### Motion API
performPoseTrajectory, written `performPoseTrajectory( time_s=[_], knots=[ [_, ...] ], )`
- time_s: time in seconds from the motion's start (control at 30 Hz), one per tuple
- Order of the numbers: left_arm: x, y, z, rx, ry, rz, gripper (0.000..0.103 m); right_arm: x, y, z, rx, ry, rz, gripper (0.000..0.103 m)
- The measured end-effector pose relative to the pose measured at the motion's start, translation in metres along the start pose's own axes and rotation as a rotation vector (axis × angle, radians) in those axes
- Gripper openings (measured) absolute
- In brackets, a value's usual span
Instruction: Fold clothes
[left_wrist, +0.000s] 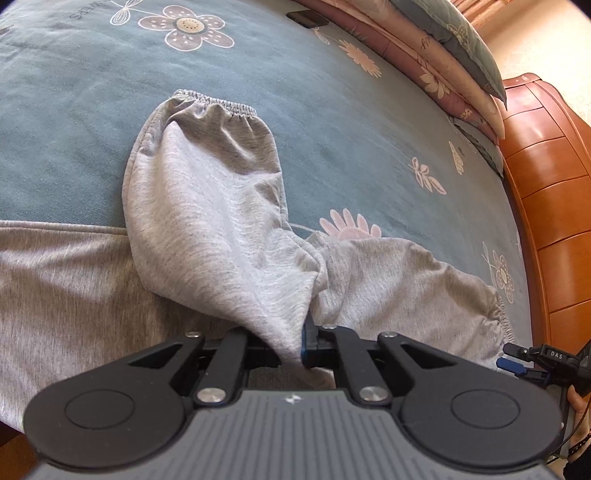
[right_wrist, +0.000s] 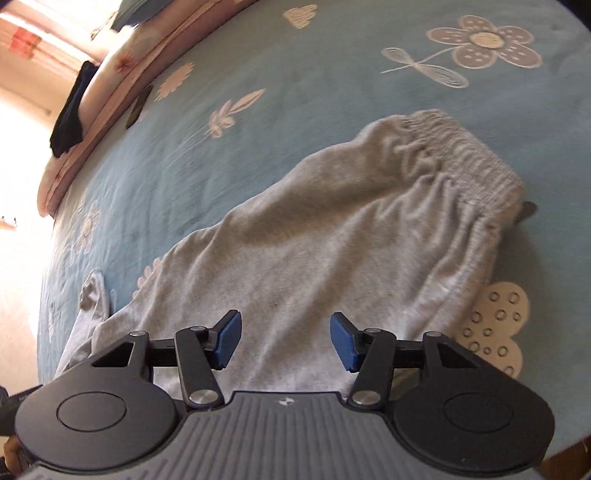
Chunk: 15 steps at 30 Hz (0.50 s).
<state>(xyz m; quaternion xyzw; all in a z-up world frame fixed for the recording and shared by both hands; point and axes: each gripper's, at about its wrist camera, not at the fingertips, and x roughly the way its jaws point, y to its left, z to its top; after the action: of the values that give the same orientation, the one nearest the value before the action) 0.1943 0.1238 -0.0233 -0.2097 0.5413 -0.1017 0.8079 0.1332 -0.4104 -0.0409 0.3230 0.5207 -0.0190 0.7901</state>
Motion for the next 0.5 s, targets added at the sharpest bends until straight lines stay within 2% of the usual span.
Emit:
performPoseTrajectory(
  time_s=[0.1,0.13,0.23,0.3,0.37,0.4,0.5],
  knots=[
    [0.010,0.002,-0.004,0.021,0.044,0.037,0.006,-0.009,-0.036,-0.005,0.129,-0.037,-0.075,0.049],
    [0.013,0.002,-0.006,0.033,0.055,0.044,0.006,-0.009,-0.046,-0.007,0.166,-0.045,-0.079,0.044],
    [0.021,-0.004,-0.009,0.118,0.081,0.094,0.006,-0.004,-0.064,-0.011,0.235,-0.069,-0.066,0.043],
    [0.027,-0.004,-0.009,0.132,0.107,0.105,0.006,0.005,-0.068,-0.011,0.238,-0.064,-0.071,0.042],
    [0.027,-0.009,-0.008,0.161,0.106,0.114,0.006,0.015,-0.066,-0.010,0.201,-0.050,-0.116,0.023],
    [0.025,-0.013,-0.008,0.184,0.099,0.112,0.006,0.018,-0.064,-0.009,0.177,-0.047,-0.153,0.007],
    [0.021,-0.019,-0.011,0.236,0.089,0.112,0.006,0.018,-0.061,-0.009,0.142,-0.062,-0.180,0.006]
  ],
)
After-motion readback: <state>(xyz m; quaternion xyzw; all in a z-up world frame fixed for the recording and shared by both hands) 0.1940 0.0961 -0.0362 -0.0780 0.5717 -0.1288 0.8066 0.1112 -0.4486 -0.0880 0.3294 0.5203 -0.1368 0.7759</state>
